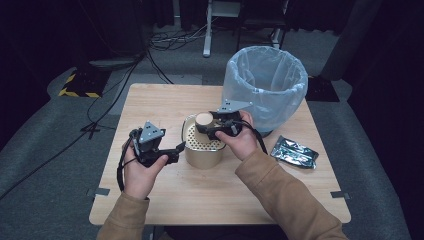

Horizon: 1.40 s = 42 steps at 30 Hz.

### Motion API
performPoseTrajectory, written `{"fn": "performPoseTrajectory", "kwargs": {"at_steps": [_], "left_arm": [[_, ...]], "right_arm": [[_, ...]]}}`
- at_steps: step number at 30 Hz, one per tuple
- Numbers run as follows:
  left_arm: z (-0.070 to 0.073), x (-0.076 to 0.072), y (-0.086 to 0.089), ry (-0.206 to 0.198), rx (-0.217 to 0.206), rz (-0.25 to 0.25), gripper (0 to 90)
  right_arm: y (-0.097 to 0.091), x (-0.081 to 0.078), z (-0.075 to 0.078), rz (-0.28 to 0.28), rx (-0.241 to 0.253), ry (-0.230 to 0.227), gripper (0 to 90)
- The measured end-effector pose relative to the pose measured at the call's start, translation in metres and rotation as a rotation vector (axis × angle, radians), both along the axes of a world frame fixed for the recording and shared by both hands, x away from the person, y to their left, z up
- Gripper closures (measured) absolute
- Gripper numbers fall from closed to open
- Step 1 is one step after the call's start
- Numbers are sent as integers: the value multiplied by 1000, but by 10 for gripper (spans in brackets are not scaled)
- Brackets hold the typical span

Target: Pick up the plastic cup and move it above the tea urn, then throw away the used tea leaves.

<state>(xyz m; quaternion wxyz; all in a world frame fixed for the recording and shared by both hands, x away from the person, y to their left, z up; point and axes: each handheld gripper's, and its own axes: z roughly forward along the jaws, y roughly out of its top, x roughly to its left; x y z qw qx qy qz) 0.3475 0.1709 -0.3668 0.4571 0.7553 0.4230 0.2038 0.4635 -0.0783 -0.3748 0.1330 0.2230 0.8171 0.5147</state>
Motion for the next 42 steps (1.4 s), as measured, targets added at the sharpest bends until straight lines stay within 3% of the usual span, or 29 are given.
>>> {"fn": "performPoseTrajectory", "kwargs": {"at_steps": [6,18,25,26,30,36,39,41,42], "left_arm": [[-4,-2,1,-5,-15,11,207],[-5,-1,0,-2,-3,1,208],[-5,-6,7,1,-14,5,207],[-5,-7,9,-5,-35,14,206],[-4,-11,16,-10,-40,28,207],[-6,-14,23,1,-40,41,207],[-6,-13,26,-3,-36,49,207],[-6,-13,27,-3,-37,52,207],[-6,-12,28,-2,-38,56,207]], "right_arm": [[-4,-4,8,2,5,-36,329],[-20,-12,31,4,78,-45,329],[-27,-13,46,11,154,-43,329],[-28,-14,48,12,162,-43,329],[-29,-15,56,16,186,-79,329],[-26,-13,60,18,193,-79,330],[-22,-12,56,18,157,-75,331],[-24,-12,58,11,202,-63,331],[-23,-11,57,13,185,-62,330]]}}
